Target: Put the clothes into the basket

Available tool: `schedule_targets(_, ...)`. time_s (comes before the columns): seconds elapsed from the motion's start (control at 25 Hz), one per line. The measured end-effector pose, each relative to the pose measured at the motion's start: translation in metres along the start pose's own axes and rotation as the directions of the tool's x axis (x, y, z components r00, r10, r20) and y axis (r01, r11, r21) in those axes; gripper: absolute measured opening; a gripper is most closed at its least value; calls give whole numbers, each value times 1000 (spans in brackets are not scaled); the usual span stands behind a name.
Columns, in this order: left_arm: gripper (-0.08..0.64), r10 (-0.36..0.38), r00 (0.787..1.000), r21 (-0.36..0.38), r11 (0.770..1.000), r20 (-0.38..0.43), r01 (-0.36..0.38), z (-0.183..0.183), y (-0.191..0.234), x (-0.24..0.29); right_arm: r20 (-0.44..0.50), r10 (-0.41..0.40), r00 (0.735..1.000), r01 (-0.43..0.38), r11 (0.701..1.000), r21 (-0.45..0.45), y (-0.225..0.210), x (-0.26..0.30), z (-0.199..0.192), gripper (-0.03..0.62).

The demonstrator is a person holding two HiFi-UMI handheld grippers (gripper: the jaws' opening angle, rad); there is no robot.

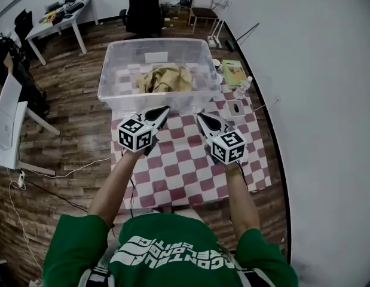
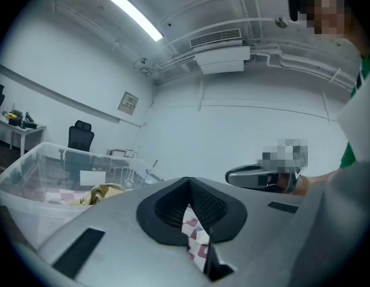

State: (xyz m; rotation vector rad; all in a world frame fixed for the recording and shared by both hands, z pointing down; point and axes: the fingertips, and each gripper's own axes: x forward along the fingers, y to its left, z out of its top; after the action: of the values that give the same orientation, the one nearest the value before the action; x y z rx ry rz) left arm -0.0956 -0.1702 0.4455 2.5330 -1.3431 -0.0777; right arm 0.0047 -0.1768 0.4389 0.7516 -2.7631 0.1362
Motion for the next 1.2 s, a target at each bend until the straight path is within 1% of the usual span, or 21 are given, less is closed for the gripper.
schedule_targets(0.2,2,-20,1000,13,1000,-14,20,-11,-17,-7,-11,-18,1000,18,1000,19,12,-13,-18,8)
schedule_targets(0.32,3,-40,999,-2,999,-8,40,-16,-27,-8,-13,-33,999,33,999,33,14,-21,-29,8)
schedule_targets(0.52,3,-66,997,6,998,-40,66,-33,-38,2,-22,-71,997,72,996,60,2,-35,-49,8)
schedule_targets(0.68,3,-101,991,11,995,-85,102,-48,-53,18,-36,-128,991,131,988,78,-14,-58,-69,8)
schedule_targets(0.8,3,-139,983,23,989,-122,143,-64,-70,36,-50,-171,984,175,980,90,-30,-77,-89,8)
schedule_targets(0.92,3,-181,969,29,982,-166,188,-85,-91,61,-75,-219,973,226,969,99,-48,-99,-116,8)
schedule_targets(1.08,3,-226,947,28,971,-227,239,-116,-118,98,-140,-275,951,289,954,86,-74,-128,-157,9)
schedule_targets(1.2,3,-250,930,18,964,-268,264,-140,-137,129,-186,-309,933,330,939,99,-99,-153,-188,9)
